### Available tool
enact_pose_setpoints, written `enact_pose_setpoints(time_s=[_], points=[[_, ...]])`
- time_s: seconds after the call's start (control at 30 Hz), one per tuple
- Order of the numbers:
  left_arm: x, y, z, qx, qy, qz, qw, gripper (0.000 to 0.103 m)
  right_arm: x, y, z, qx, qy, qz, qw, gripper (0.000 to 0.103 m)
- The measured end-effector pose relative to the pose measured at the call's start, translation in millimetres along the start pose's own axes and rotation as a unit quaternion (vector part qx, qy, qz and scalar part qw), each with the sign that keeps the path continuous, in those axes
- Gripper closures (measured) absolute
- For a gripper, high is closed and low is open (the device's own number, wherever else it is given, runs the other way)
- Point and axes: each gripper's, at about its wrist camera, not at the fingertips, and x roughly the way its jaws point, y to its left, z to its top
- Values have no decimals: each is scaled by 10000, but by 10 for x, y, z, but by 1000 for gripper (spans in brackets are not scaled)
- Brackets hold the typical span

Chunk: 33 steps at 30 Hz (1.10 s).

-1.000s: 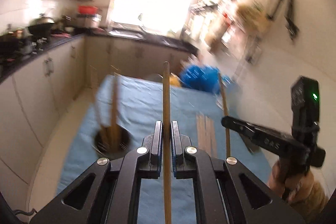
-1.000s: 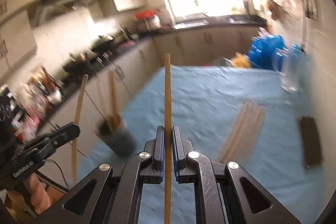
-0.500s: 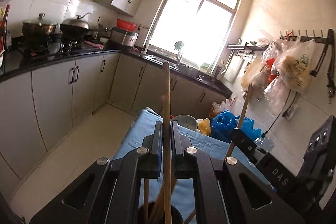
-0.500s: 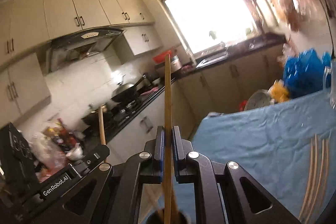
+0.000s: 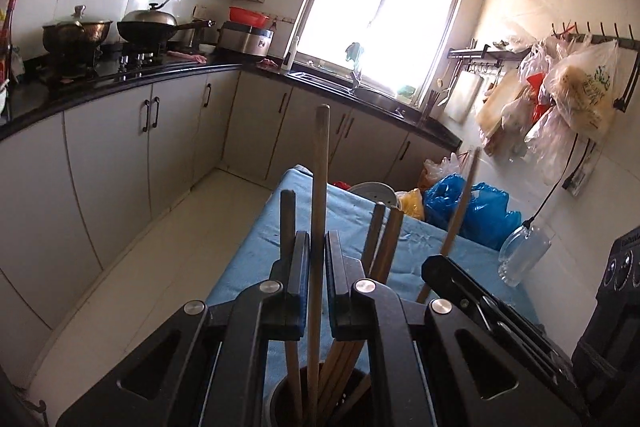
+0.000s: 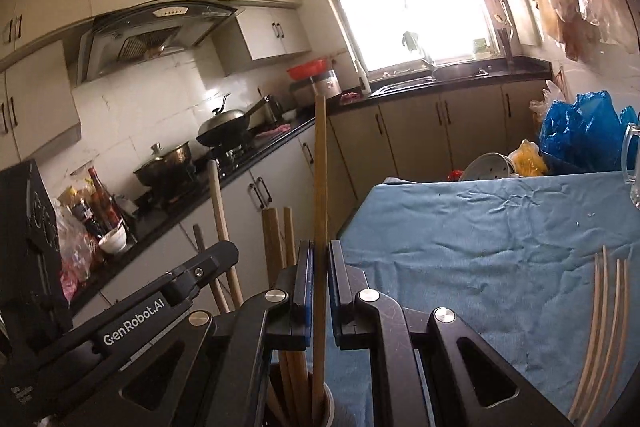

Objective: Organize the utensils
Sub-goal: 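Open both grippers to drop the chopsticks into the black cup, then move both open grippers back to the chopsticks on the towel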

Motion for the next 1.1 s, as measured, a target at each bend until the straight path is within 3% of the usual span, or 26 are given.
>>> enact_pose_setpoints(time_s=[0.13, 0.27, 0.33, 0.5, 0.63, 0.73, 0.87, 0.97, 1.1], points=[[-180, -61, -40, 167, -45, 187, 9997, 94, -61, 2, -11, -26, 23, -14, 10000, 88], [-439, -131, -69, 274, -213, 375, 9987, 79, -210, -8, 12, -16, -29, -61, 10000, 76], [-614, -189, -103, 321, -339, 417, 9980, 77, -311, -34, 12, -12, -77, -108, 9999, 72], [-921, -391, -211, 402, -458, 286, 9977, 67, -618, -233, -32, 67, -159, -309, 9994, 63], [-1021, -658, -369, 462, -326, -14, 9984, 65, -907, -602, -138, 242, -134, -636, 9976, 59], [-956, -911, -536, 596, -107, -242, 9979, 59, -1119, -998, -235, 418, -26, -975, 9944, 57], [-656, -1247, -794, 752, 485, -527, 9946, 56, -1396, -1630, -412, 619, 230, -1620, 9846, 57], [-284, -1492, -1007, 915, 1083, -705, 9874, 56, -1510, -2054, -561, 717, 517, -1982, 9762, 57], [321, -1754, -1295, 1152, 1826, -768, 9734, 56, -1481, -2492, -724, 998, 954, -1990, 9702, 57]])
